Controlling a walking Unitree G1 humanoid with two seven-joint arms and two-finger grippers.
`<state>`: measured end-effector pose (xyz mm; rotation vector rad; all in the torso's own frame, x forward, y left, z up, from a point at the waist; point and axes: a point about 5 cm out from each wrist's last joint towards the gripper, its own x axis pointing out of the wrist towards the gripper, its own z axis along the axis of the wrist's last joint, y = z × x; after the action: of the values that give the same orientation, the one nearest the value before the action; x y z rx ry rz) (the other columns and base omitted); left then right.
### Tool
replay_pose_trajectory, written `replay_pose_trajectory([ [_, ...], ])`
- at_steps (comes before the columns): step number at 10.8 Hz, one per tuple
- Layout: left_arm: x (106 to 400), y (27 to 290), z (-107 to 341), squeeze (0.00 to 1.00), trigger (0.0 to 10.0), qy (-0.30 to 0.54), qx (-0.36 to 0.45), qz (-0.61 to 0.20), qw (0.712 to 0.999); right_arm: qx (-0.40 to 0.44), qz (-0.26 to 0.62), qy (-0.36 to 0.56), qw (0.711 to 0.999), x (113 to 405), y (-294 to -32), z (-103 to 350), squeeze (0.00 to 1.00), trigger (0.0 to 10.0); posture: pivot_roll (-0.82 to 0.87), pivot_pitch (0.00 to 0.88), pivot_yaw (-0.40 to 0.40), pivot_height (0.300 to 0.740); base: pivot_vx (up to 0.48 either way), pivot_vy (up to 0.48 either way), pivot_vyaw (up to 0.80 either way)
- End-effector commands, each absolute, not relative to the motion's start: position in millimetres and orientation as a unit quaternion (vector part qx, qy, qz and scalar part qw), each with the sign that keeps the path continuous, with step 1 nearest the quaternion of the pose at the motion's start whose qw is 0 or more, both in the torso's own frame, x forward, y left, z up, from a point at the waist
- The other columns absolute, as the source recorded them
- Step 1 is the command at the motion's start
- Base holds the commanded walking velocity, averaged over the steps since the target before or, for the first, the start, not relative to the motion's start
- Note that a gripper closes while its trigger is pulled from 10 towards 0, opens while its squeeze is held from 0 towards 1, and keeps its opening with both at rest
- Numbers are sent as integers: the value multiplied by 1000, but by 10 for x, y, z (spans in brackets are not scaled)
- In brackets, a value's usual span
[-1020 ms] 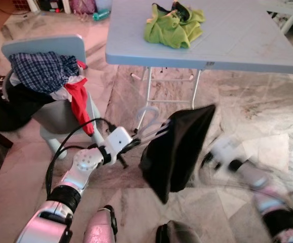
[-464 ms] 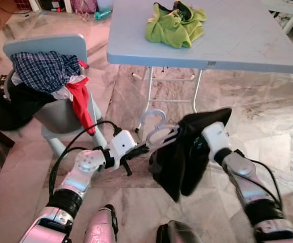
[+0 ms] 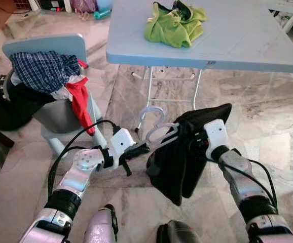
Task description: Hang hanger
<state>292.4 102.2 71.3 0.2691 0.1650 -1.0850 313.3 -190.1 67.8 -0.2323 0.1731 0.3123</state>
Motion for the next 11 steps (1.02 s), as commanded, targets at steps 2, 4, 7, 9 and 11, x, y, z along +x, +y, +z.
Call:
replay_pose_trajectory([
  [2,2904,901,792,0,0,48,134,-537,831,-99,116,87,984,3169,-1999,693,0,0,-31,148,-48,740,0,0,0],
  [4,2900,895,794,0,0,49,126,-537,833,-95,107,85,986,3170,-2038,702,0,0,-35,150,-49,740,0,0,0],
  [7,2880,881,793,0,0,50,124,-537,833,-95,95,82,988,3187,-2080,713,0,0,-36,151,-53,740,0,0,0],
  [9,2880,874,798,0,0,48,124,-536,833,-91,94,81,988,3188,-2078,713,0,0,-37,151,-54,740,0,0,0],
  [11,2882,873,797,0,0,48,125,-536,834,-84,76,76,991,3190,-2135,729,0,0,-42,154,-54,740,0,0,0],
])
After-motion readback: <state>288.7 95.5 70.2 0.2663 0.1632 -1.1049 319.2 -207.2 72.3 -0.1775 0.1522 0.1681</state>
